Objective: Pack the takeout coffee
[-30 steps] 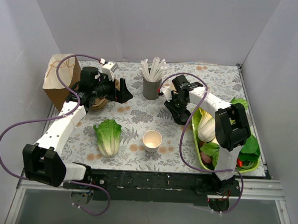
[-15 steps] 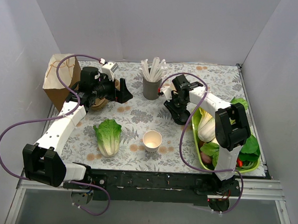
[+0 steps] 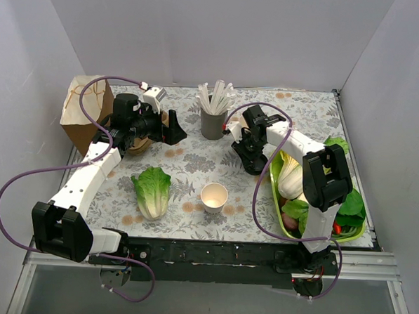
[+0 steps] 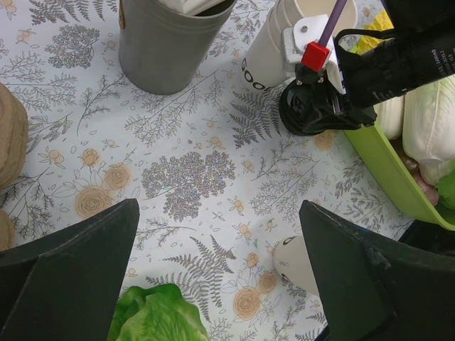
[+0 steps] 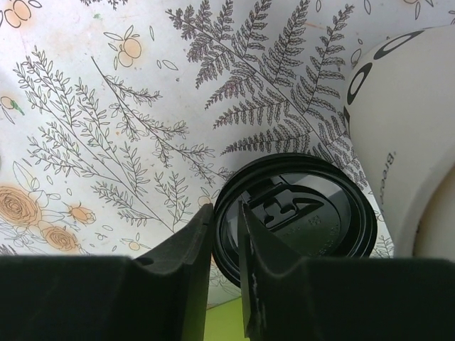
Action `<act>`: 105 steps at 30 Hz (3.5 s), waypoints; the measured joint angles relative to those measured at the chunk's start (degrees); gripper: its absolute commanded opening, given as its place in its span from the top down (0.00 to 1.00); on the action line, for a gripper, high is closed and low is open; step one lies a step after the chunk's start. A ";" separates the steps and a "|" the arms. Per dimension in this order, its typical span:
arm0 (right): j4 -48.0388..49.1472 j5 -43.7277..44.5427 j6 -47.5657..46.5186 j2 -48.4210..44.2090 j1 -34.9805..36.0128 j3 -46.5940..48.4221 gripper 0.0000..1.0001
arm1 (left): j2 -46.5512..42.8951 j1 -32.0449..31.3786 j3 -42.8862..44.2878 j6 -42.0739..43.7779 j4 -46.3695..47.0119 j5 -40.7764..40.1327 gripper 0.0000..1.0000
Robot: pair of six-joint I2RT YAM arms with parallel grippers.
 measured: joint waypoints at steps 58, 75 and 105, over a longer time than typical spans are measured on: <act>-8.55 -2.84 -2.69 0.83 -0.66 4.92 0.51 | 0.00 0.00 -0.39 1.55 -0.26 2.08 0.02; -7.76 -2.54 -2.73 2.69 -0.66 5.99 0.64 | 0.00 0.00 -0.39 1.53 -0.44 2.05 0.02; -10.32 -2.21 -2.78 0.76 -0.66 7.43 0.99 | 0.00 0.00 -1.01 2.25 -0.44 2.45 0.02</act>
